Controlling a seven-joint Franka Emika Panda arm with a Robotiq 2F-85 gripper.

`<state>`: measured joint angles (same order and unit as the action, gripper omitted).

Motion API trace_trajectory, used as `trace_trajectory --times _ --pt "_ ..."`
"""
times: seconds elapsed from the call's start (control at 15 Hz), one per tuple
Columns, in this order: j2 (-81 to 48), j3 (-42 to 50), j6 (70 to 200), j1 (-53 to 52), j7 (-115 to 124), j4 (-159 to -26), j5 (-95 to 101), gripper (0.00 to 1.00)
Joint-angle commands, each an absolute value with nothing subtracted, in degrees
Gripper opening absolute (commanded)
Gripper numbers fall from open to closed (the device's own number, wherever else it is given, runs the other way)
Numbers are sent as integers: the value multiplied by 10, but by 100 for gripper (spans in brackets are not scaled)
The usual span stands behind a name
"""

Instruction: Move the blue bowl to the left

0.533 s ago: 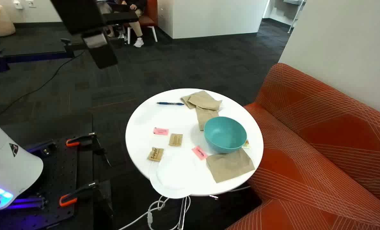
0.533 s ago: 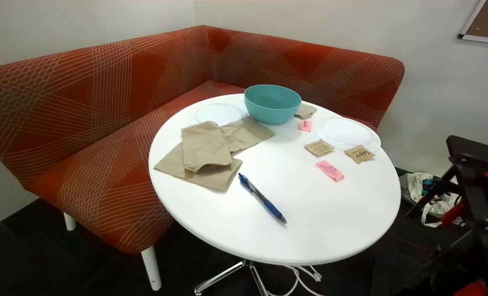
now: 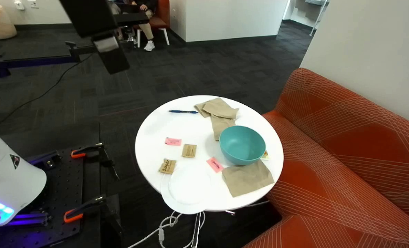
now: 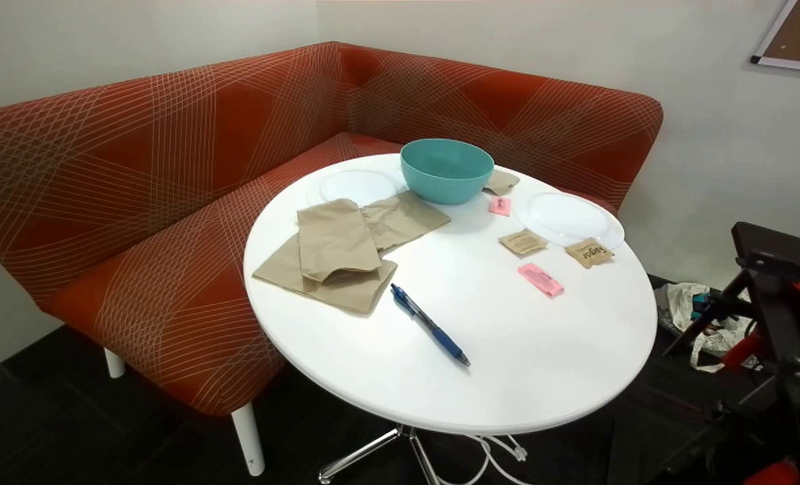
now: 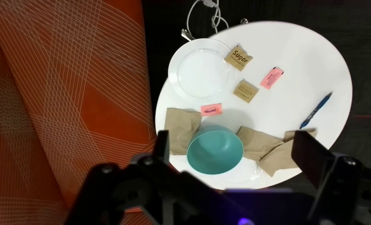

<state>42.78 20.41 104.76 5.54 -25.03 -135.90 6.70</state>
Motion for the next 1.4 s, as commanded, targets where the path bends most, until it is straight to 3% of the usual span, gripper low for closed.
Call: trace_trajectory --times 0.0,1.33 --pt "400 194 1079 45 -257 -1356 63 100" --pt "80 96 1417 -42 -313 -1351 -44 100"
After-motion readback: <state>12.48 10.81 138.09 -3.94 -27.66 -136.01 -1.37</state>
